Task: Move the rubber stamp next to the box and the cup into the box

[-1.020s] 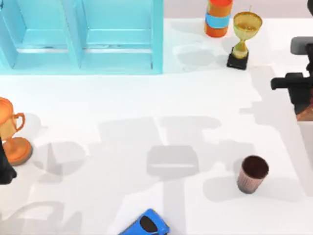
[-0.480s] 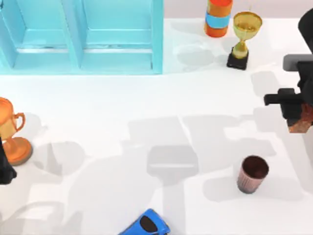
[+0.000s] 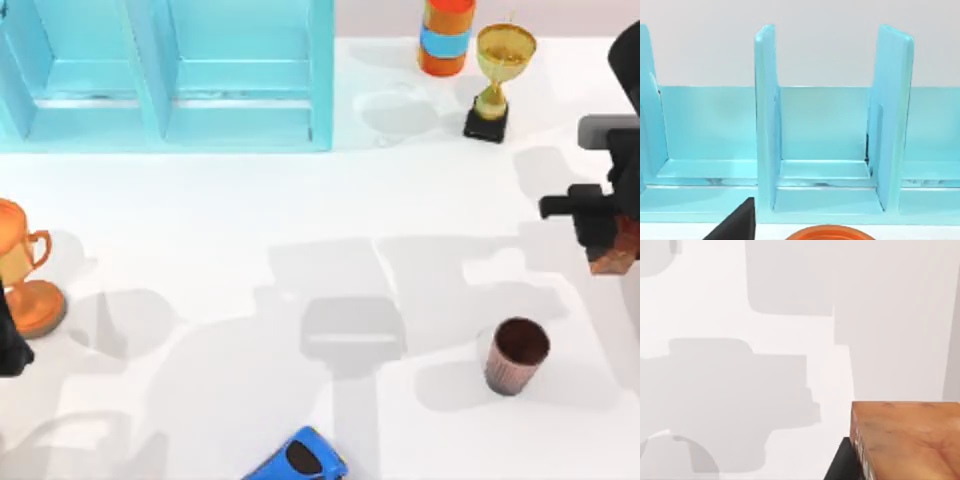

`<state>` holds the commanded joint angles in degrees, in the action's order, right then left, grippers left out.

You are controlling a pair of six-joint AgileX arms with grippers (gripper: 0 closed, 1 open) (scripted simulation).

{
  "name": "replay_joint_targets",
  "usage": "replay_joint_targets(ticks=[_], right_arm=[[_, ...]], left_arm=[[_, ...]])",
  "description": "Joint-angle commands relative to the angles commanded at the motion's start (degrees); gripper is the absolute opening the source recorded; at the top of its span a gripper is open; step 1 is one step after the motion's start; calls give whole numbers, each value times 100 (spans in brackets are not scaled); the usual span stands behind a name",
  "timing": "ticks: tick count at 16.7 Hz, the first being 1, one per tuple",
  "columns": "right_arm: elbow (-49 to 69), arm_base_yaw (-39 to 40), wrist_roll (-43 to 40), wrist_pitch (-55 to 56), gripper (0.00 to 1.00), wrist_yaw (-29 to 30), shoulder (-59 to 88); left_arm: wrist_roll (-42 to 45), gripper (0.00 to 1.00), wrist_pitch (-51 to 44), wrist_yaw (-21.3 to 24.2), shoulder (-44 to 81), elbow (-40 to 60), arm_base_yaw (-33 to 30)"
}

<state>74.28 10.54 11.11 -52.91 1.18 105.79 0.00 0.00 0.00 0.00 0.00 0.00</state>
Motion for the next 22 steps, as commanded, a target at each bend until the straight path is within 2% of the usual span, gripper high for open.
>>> replay_joint_targets(ticks=[9, 19, 22], right_arm=[[0, 0, 0, 0, 98, 0, 0], [19, 7, 2, -18, 100, -1, -7], [415, 1, 19, -409, 100, 8, -54]], left_arm=[[0, 100, 0, 0, 0, 0, 0], [0, 100, 0, 0, 0, 0, 0], [0, 100, 0, 0, 0, 0, 0]])
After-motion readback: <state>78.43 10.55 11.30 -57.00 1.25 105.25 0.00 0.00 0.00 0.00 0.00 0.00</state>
